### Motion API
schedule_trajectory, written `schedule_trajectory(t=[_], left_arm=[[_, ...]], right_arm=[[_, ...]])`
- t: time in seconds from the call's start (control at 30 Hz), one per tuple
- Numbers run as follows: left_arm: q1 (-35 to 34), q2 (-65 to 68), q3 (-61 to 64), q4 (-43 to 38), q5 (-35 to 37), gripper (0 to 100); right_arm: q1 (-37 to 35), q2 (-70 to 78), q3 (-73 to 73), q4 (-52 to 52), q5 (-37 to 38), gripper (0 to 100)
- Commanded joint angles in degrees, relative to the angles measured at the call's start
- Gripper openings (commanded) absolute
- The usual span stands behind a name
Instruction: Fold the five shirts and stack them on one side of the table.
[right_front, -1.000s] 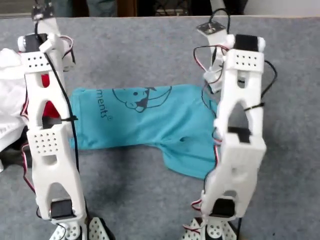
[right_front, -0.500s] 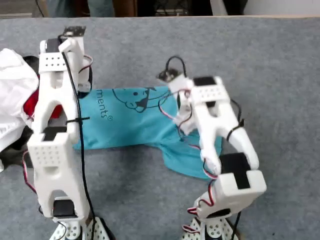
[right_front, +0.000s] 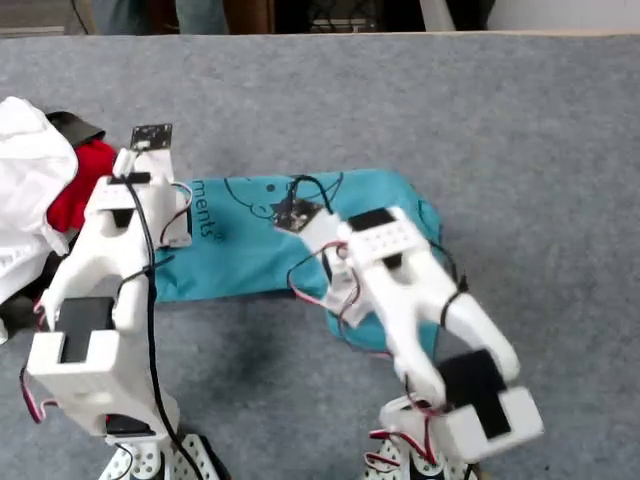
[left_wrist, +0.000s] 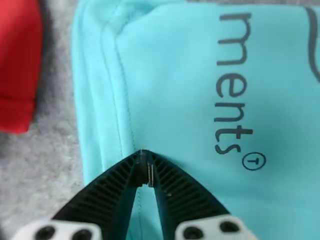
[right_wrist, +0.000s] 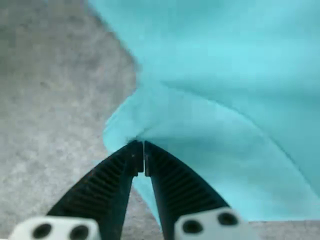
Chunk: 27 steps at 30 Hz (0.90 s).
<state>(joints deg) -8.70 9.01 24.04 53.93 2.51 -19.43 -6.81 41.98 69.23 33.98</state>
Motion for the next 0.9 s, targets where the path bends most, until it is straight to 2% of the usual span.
schedule_trajectory(t=[0.0,0.2,0.57,0.77,0.87], left_arm=[[-1.8,-2.9,1.54,-2.11,0.7,3],[-2.33,-3.43,1.19,-1.76,0.7,3],[-2.51,-0.7,-3.74,-1.85,0.7,3],[-2.42,-3.08,-17.01,5.63,0.62,3],[-2.33,-2.11,-21.93,5.45,0.7,3]], right_arm=[[0.26,-6.55,0.84,0.44,0.09,1.4],[12.48,-11.56,-5.41,4.75,6.51,1.4],[15.03,-12.18,8.4,-3.87,12.57,1.4],[24.7,-12.97,-14.64,5.19,12.57,1.6],[24.53,-7.78,-26.77,6.86,10.29,1.7]])
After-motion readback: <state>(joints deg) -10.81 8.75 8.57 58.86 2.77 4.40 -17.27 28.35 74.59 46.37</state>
